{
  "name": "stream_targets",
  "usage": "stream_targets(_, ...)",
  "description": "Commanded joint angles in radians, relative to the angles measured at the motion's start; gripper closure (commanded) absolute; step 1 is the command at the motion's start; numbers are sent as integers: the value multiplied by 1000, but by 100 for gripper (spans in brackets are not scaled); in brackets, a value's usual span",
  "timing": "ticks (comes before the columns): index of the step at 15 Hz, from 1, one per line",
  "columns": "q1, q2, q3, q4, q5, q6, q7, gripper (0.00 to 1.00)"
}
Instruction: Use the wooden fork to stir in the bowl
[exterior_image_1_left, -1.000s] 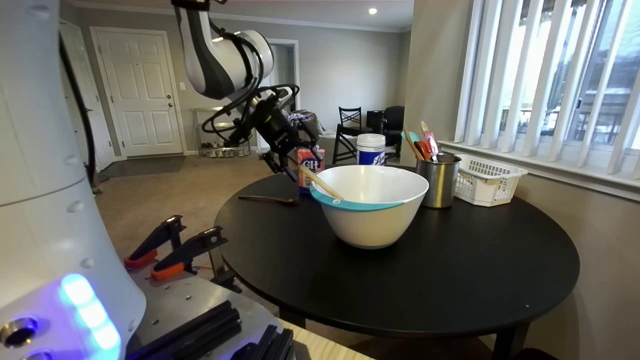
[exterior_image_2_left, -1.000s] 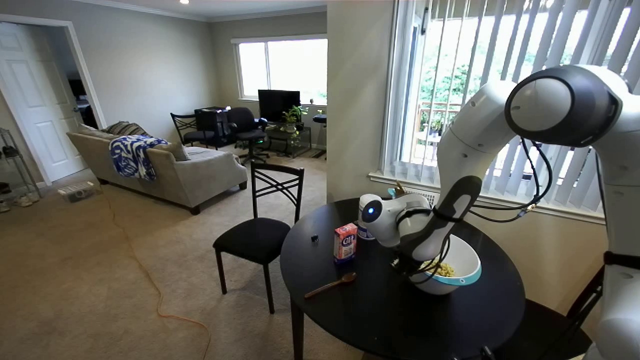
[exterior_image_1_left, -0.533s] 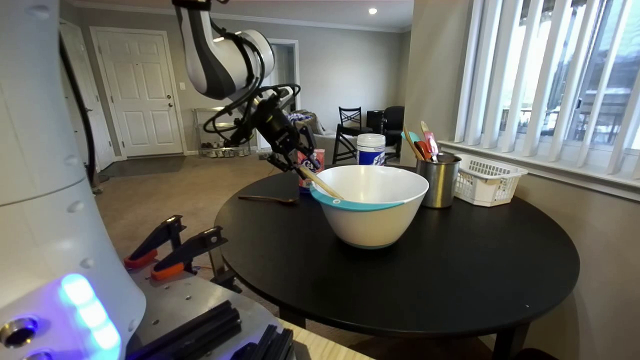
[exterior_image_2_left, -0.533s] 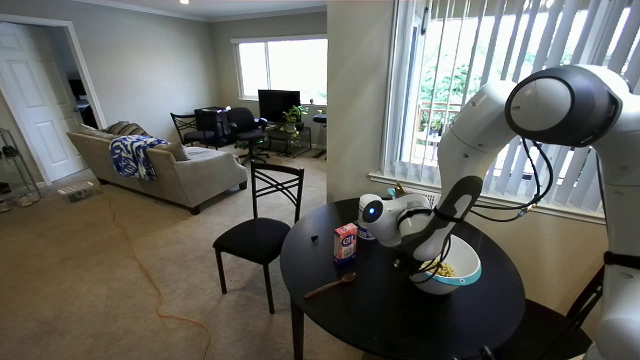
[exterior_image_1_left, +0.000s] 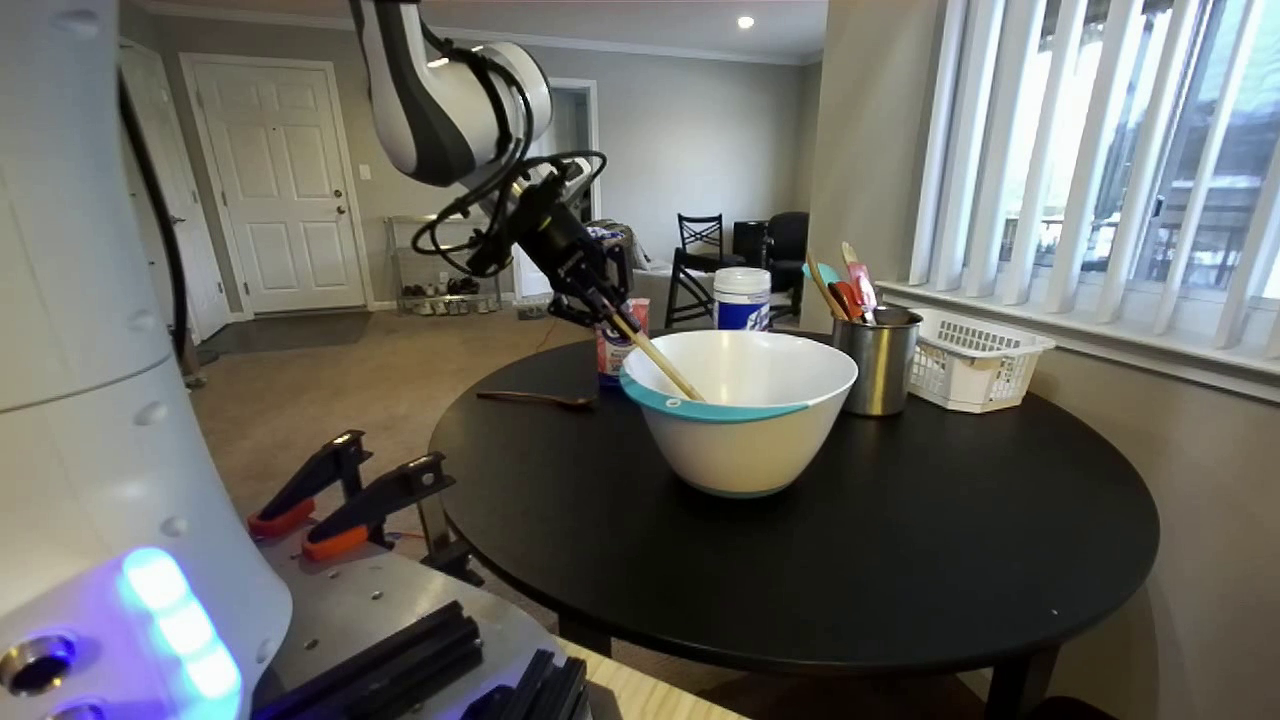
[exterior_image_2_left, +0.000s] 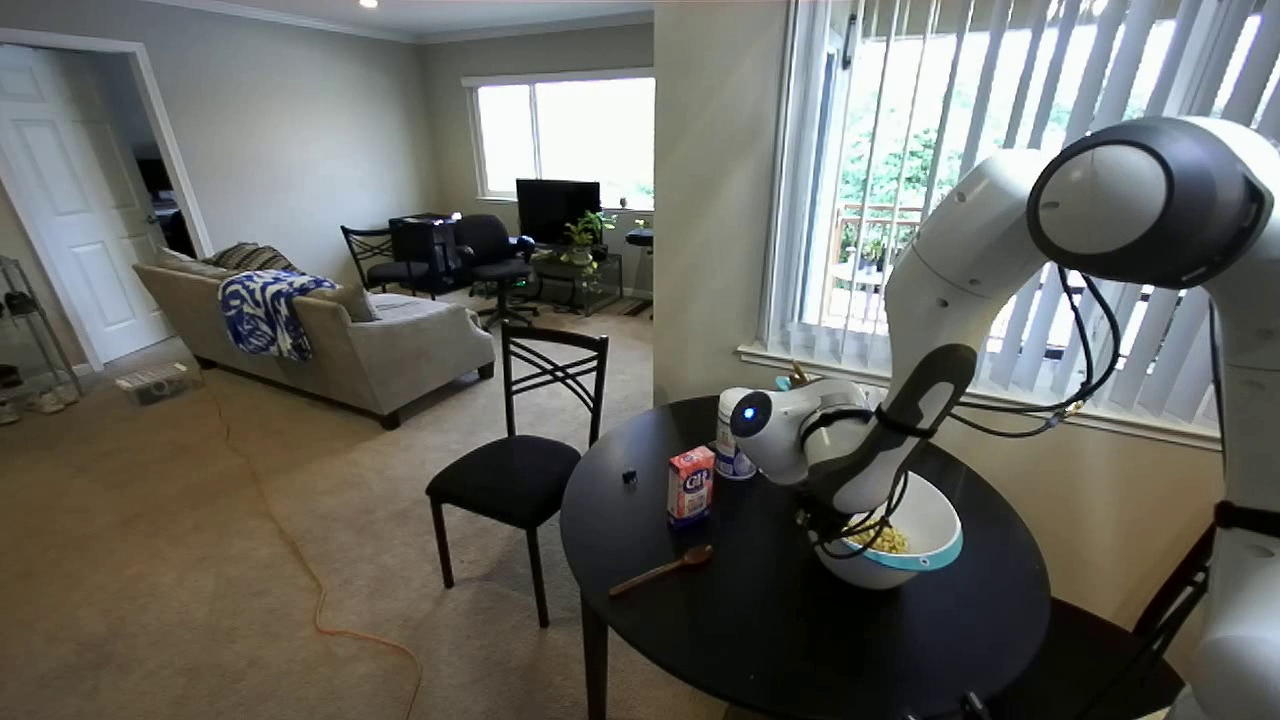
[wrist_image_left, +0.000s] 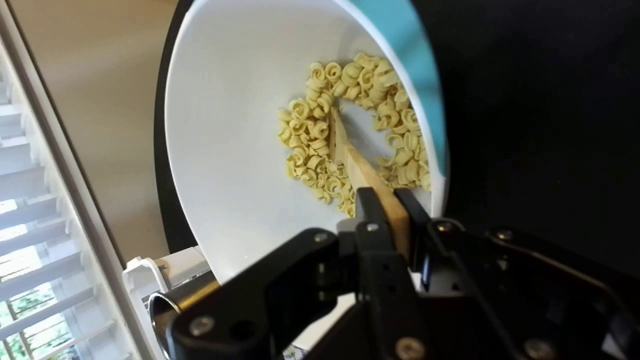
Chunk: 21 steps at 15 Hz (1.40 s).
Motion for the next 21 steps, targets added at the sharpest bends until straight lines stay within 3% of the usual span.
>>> stream_targets(1,-11,-73,-1,-51,-22,7,-23,97)
stream_targets(6,-45,-132,-5,-63,60,21,-68,97)
stream_targets(14,-126,-164,-29,-35,553,16,-309,97)
stream_targets(18,-112,-166,-47,-21,694,22,-365,97)
stream_targets(21,-107,-197,-56,-22,715,20,-348,97)
